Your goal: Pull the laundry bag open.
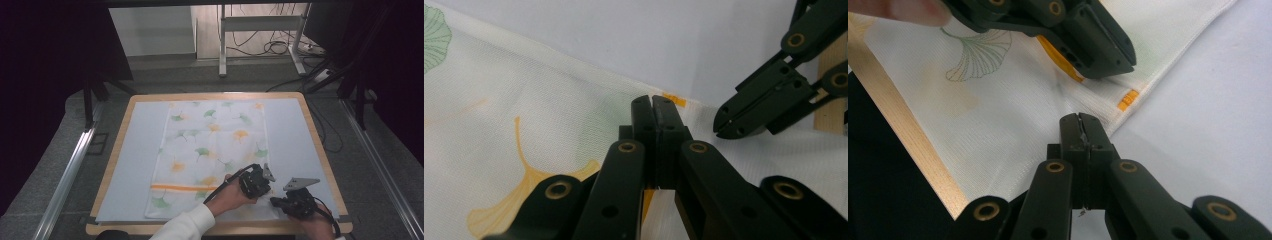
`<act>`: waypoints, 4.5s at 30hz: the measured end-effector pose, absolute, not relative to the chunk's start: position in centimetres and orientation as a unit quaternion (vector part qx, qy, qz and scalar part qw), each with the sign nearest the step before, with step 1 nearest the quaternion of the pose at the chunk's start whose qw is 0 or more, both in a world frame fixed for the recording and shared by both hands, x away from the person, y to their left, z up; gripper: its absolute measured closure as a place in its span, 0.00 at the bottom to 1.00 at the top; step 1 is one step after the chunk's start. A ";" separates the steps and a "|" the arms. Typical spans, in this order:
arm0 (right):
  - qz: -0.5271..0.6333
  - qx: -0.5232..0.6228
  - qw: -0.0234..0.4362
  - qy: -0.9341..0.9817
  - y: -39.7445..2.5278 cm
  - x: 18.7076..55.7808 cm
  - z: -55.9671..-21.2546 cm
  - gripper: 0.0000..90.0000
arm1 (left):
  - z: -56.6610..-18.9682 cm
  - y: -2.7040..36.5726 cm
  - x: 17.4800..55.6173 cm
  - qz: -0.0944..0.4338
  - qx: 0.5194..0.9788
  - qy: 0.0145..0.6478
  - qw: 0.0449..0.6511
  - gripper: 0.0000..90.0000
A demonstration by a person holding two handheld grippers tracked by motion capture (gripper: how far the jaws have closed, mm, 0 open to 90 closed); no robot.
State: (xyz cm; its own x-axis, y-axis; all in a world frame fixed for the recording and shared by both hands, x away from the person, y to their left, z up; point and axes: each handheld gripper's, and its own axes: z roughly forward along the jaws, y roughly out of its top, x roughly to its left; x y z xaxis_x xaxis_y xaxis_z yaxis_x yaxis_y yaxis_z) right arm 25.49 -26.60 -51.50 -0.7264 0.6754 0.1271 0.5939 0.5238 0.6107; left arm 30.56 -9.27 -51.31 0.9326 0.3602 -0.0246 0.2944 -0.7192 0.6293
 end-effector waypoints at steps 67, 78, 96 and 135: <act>0.344 0.457 0.009 0.820 -27.0 27.8 -51.9 1.00 | -51.3 -5.8 29.0 0.093 0.924 0.189 0.320 1.00; 0.340 0.455 0.011 0.823 -27.0 27.8 -51.8 0.99 | -51.5 -2.7 29.1 0.089 0.920 0.210 0.319 1.00; 0.339 0.455 0.011 0.823 -27.0 27.7 -51.8 0.99 | -51.6 -0.2 29.1 0.084 0.916 0.228 0.318 1.00; 0.340 0.450 0.014 0.825 -26.9 27.7 -51.8 0.99 | -51.7 3.5 28.9 0.089 0.912 0.250 0.314 1.00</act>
